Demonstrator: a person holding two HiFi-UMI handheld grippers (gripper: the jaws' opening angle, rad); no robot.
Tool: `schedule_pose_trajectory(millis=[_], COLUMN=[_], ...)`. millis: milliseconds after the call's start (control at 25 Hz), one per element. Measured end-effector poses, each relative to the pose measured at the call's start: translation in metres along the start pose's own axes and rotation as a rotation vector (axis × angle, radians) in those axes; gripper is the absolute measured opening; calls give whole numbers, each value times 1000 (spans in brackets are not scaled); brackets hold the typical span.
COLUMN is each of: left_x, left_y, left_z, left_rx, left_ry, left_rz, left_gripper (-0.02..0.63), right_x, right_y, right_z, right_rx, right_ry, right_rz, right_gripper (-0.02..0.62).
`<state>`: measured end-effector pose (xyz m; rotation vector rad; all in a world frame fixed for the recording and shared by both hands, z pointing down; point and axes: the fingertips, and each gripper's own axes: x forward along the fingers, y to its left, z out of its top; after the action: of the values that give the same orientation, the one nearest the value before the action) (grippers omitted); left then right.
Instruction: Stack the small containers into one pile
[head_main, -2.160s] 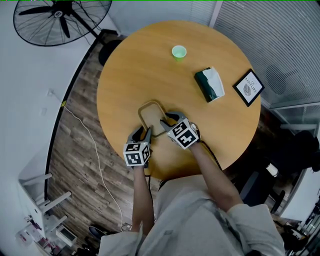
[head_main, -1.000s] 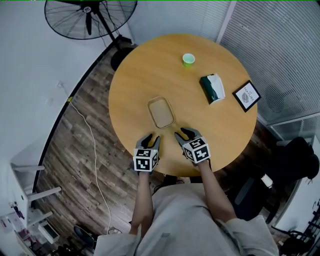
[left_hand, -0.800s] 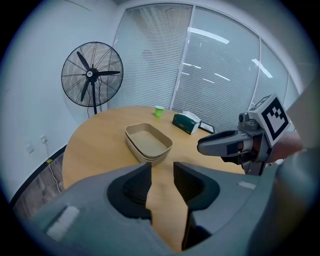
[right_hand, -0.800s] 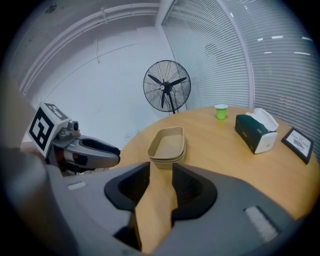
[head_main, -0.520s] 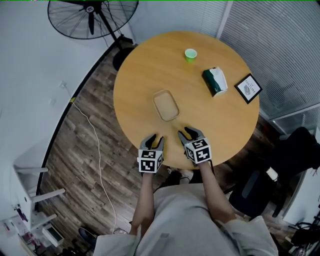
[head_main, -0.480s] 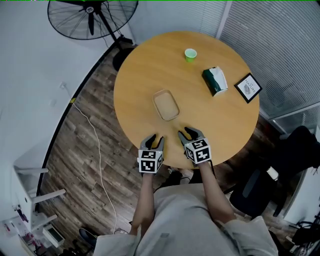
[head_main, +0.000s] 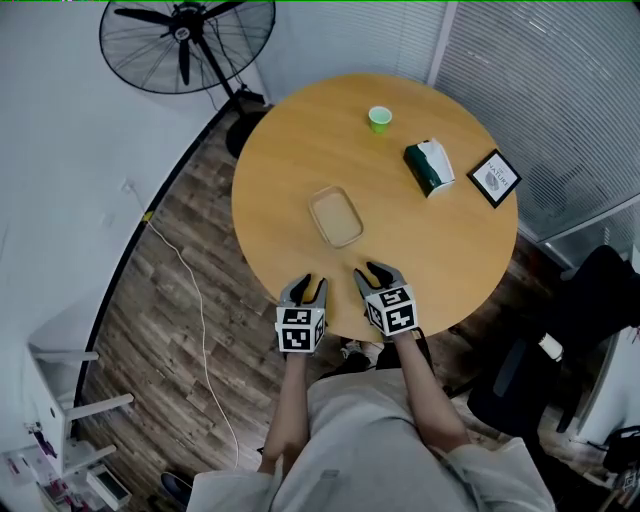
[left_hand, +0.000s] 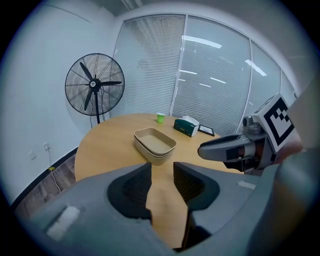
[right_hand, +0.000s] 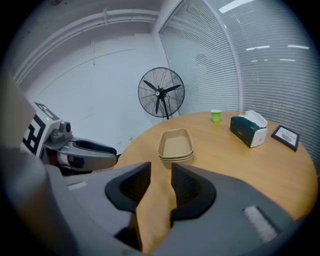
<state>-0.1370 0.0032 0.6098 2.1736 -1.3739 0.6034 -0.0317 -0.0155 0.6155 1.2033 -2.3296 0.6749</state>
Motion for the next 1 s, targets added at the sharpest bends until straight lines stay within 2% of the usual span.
schedule_pose_trajectory(millis=[240, 520, 640, 800, 1000], left_x=[6, 7, 8, 7, 5], left_y=[5, 10, 12, 11, 8], left_z=[3, 8, 8, 12, 15], left_rx=[11, 4, 0, -1, 2], left_ry=[4, -3, -7, -20, -28], left_rz=[-21, -25, -20, -21, -25], left_gripper=[140, 119, 31, 1, 0], right_x=[7, 10, 12, 12, 9], right_y=[-4, -8, -9, -7, -6], right_z=[-2, 3, 3, 5, 8], right_rx=[11, 14, 15, 11, 12], right_ry=[-1, -5, -5, -9, -17], right_rz=[-13, -32, -31, -19, -7], right_gripper=[113, 57, 30, 0, 0])
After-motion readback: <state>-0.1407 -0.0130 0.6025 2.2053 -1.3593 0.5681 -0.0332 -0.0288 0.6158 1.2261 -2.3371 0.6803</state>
